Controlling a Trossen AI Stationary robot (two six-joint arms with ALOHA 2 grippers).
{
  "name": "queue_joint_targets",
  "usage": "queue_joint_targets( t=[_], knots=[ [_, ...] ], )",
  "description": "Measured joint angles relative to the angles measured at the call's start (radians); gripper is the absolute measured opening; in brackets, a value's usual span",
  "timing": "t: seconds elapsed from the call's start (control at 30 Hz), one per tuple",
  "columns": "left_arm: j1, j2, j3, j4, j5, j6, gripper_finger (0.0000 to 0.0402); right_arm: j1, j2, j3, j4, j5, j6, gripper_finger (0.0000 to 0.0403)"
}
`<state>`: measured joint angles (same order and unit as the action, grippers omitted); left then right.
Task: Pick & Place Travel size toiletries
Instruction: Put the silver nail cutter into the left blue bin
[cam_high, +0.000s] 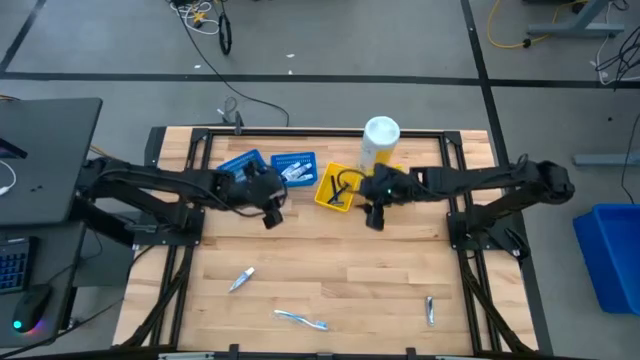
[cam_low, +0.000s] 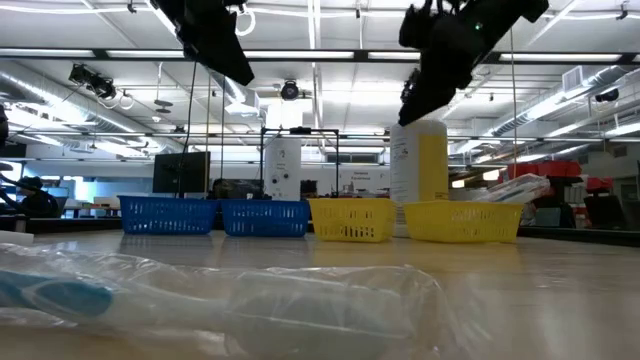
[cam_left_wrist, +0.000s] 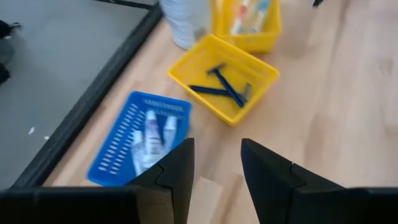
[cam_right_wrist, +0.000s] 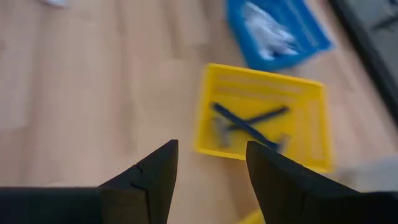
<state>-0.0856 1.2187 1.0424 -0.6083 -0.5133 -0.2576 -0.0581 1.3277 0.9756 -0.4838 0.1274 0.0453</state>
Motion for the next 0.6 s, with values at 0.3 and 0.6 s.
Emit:
queue_joint_targets(
  t=[0.3,0.6],
  knots=[
    [-0.126,0.104,0.000,0.008,0.016,-0.023,0.0139,0.153,0.025,0.000,0.058,-0.008,0.047,0.0239],
    [-0.223,0.174,0.000,0.102,0.140,-0.075,0.0139,0.219,0.108,0.000,0.109,-0.007,0.108,0.0251]
  ],
)
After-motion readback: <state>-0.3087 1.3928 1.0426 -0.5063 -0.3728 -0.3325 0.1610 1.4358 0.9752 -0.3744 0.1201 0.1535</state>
